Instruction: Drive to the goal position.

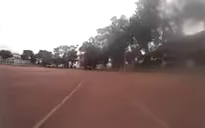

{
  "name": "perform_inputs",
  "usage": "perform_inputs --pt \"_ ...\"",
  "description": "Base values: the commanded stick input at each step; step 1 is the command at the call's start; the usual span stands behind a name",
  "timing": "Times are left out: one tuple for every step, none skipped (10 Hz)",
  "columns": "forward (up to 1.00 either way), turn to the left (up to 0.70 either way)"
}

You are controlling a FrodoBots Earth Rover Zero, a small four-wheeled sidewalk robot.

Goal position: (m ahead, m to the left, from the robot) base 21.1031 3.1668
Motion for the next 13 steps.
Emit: perform_inputs --pt "1.0 0.0" --pt "1.0 0.0" --pt "1.0 0.0" --pt "1.0 0.0" --pt "1.0 0.0" --pt "1.0 0.0" --pt "1.0 0.0" --pt "1.0 0.0" --pt "1.0 0.0" --pt "1.0 0.0" --pt "1.0 0.0" --pt "1.0 0.0" --pt "1.0 0.0"
